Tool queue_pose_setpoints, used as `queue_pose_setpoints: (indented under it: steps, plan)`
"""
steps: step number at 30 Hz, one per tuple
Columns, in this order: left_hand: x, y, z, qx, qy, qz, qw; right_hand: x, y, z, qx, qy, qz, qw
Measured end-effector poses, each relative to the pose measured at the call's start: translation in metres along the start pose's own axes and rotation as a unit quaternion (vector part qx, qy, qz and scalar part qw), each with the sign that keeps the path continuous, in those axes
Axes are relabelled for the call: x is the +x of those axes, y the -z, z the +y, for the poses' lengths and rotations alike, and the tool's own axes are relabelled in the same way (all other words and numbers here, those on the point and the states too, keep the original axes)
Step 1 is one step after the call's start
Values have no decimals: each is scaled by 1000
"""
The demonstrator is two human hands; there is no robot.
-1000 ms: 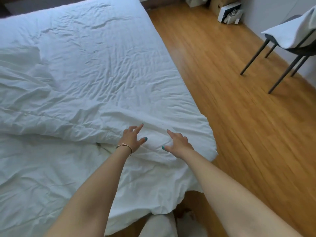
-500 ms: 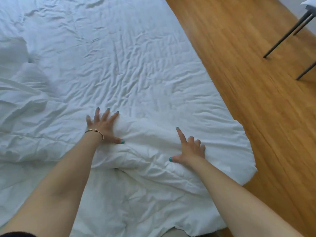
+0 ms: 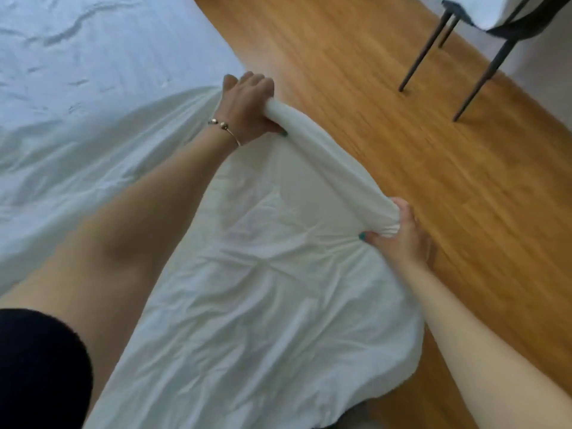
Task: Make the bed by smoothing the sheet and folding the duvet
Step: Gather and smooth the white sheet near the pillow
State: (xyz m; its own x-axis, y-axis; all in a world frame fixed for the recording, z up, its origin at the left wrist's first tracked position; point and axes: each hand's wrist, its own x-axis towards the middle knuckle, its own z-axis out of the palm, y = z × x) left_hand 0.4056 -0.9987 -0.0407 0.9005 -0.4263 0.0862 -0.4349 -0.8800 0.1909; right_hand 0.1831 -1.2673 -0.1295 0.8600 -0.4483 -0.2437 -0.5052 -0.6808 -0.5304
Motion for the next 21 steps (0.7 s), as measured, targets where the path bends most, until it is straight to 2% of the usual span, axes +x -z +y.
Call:
queue_pose_setpoints:
  steps: [2, 4, 7, 10, 13, 17, 21]
  plan:
    - [31, -23, 12, 12, 25, -36, 999, 24, 4, 15, -9, 8, 37, 999]
    - [32, -67, 13, 58, 69, -81, 993, 37, -12, 32, -68, 2, 37, 997]
    - [-14, -143, 47, 89, 118, -151, 977, 30, -47, 59, -160, 33, -51, 985]
    - [-87, -203, 119, 2, 210, -188, 959, 10, -69, 72, -185, 108, -156, 964]
    - [-179, -227, 185, -53, 283, -203, 936, -16, -75, 83, -231, 147, -206, 939]
    - [-275, -225, 218, -53, 232, -244, 940, -34, -64, 96, -274, 162, -230, 920]
    - [-321, -206, 215, -43, 184, -276, 943, -59, -55, 98, -311, 168, -258, 899]
